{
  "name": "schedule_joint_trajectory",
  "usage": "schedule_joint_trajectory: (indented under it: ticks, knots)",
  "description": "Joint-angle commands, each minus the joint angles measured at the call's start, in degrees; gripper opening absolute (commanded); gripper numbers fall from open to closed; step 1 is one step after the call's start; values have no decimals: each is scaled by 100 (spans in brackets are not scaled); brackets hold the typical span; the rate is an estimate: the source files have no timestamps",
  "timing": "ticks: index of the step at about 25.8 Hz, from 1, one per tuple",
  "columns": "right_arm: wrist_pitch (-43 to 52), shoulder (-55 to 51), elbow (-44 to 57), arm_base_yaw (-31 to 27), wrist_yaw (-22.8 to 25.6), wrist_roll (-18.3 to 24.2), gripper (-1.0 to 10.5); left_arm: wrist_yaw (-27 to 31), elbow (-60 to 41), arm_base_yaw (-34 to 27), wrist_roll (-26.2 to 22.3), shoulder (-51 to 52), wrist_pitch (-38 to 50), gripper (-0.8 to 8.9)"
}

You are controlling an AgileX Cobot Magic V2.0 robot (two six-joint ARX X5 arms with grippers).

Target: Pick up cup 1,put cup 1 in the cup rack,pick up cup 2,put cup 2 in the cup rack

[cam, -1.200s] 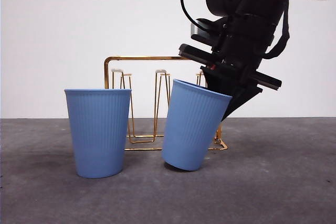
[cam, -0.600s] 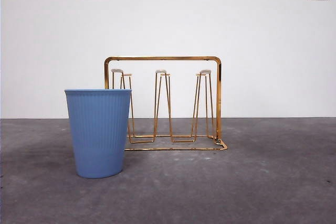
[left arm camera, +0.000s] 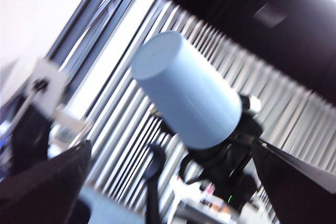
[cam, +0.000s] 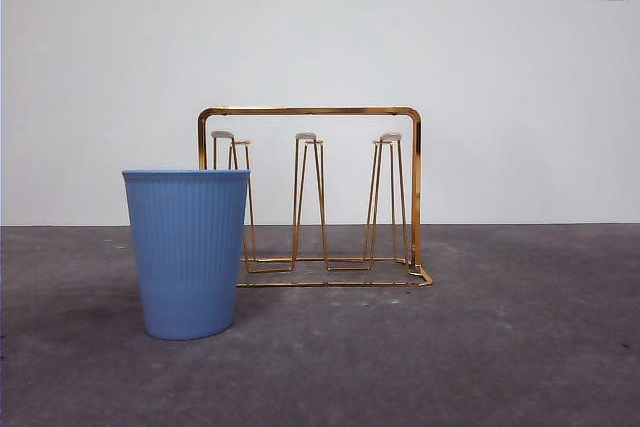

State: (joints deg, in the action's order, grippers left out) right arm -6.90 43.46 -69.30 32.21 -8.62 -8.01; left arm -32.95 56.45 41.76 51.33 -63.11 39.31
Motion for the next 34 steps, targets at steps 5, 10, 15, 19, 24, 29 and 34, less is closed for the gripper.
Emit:
schedule_joint_trajectory:
  ticks: [5,10,15,19,24,29,34]
  knots:
    - [562,190,44,11,-151,-149,-12,931,2,474,358,-649,1425,659]
    - [787,450,44,24,-372,-302,-12,1519,7,651,382,-957,1871,659]
    - [1019,807,44,304,-376,-306,-12,1696,63,673,503,-1185,2181,659]
    - [1117,1086,44,597,-247,-289,-12,1825,79,693,522,-1231,2374,659]
    - [1327,1344,44,841,-212,-271,-12,1825,79,693,522,-1231,2516,659]
    - [1292,1449,44,953,-94,-188,-12,1945,79,693,522,-1231,2647,655]
    - [1296,1456,44,953,-70,-188,-12,1952,79,693,522,-1231,2671,540]
